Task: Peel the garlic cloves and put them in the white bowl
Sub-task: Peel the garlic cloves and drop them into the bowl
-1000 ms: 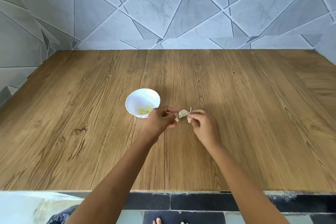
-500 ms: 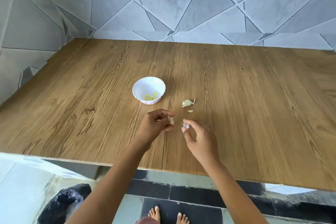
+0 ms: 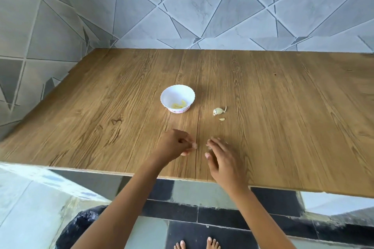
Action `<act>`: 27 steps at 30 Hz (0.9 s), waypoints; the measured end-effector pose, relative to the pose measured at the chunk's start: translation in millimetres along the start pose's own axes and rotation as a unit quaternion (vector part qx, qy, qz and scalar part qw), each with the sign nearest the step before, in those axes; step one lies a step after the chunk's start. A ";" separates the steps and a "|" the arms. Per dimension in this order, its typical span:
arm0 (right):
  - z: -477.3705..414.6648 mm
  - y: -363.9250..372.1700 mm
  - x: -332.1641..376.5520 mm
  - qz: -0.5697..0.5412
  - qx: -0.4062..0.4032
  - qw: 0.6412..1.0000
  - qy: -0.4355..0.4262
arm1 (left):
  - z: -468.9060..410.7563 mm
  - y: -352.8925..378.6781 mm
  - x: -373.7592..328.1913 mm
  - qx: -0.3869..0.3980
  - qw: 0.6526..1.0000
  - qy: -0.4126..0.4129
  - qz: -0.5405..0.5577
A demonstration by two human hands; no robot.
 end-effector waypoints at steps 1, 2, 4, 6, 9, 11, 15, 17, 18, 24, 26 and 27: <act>-1.0 -0.6 -0.3 0.004 -0.001 1.000 0.002 | -2.9 -1.0 -1.6 0.017 1.000 -0.012 0.002; -0.7 -1.0 -0.1 0.007 0.000 1.000 0.007 | -5.7 -1.5 -2.6 0.034 0.999 -0.023 0.013; 0.1 -1.5 0.6 0.009 0.000 1.000 0.010 | -11.1 -1.6 -5.8 0.061 0.997 -0.042 0.029; 0.6 -1.7 2.3 0.011 0.001 1.000 0.011 | -16.2 -1.6 -10.0 0.077 0.996 -0.048 -0.001; 1.9 -2.4 2.9 0.037 -0.001 0.999 0.011 | -24.1 -0.5 -18.1 0.094 0.993 -0.039 -0.063; 1.4 -3.3 3.8 0.057 -0.001 0.998 0.013 | -26.8 0.6 -21.0 0.099 0.990 -0.036 -0.092; 1.9 -2.5 5.0 0.066 -0.005 0.998 0.001 | -28.3 0.6 -12.6 0.082 0.989 -0.017 -0.125; 0.4 -2.1 4.6 0.066 -0.005 0.998 0.001 | -30.3 4.0 -12.5 0.068 0.981 -0.001 -0.183; -0.1 -2.0 4.6 0.068 -0.003 0.998 0.001 | -31.0 7.4 -13.8 0.056 0.972 0.010 -0.229; -0.9 -5.0 1.7 -0.023 0.000 1.000 0.015 | -27.0 8.5 -11.0 0.046 0.989 0.005 -0.141; -5.3 -10.4 1.0 -0.119 -0.010 0.993 0.023 | -19.2 -1.0 -8.4 0.070 0.996 -0.027 0.038; -8.9 -12.5 2.2 -0.159 -0.021 0.987 0.025 | -16.0 -4.9 -7.5 0.072 0.992 -0.035 0.096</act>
Point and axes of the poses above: each hand's wrist, its own z-axis away from the middle knuckle, its own y-axis out of the palm, x = y × z, the point moved 2 cm from there along -z, towards the middle knuckle, and after that the axes turned 6 degrees about -z, right-handed, at the moved point
